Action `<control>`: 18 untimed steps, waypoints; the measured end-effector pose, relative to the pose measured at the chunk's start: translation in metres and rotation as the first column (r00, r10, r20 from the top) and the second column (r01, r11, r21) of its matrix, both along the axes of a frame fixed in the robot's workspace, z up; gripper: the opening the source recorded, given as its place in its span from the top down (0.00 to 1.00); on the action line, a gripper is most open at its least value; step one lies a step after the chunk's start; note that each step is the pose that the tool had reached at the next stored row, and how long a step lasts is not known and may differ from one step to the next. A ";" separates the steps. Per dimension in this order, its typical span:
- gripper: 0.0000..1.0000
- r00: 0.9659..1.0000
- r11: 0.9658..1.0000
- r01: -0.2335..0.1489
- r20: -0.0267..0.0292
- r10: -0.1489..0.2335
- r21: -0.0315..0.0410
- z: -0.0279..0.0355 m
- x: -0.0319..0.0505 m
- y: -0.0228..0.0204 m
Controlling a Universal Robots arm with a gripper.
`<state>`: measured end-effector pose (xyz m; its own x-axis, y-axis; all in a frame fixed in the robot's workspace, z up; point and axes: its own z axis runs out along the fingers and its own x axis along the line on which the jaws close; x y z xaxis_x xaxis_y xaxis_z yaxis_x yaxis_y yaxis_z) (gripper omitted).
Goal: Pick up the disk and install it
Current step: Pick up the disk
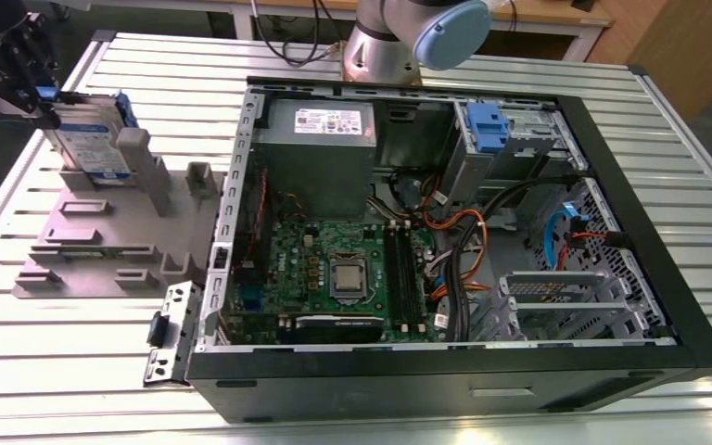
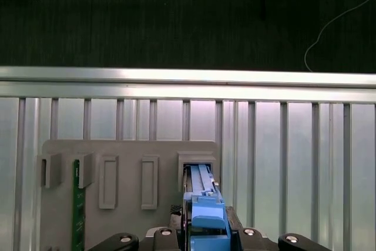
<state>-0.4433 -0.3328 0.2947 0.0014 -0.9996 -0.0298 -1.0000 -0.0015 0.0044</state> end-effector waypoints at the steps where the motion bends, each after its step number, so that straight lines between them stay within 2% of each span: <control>1: 0.63 1.000 1.000 0.000 0.000 0.000 0.000 0.0001 0.0000 0.0000; 11: 0.62 1.000 1.000 0.000 0.000 0.000 0.000 0.0005 0.0000 0.0000; 12: 0.56 1.000 1.000 0.000 -0.001 0.000 0.000 0.0005 -0.0001 0.0000; 18: 0.56 1.000 1.000 0.000 0.000 0.000 0.000 0.0001 0.0000 0.0000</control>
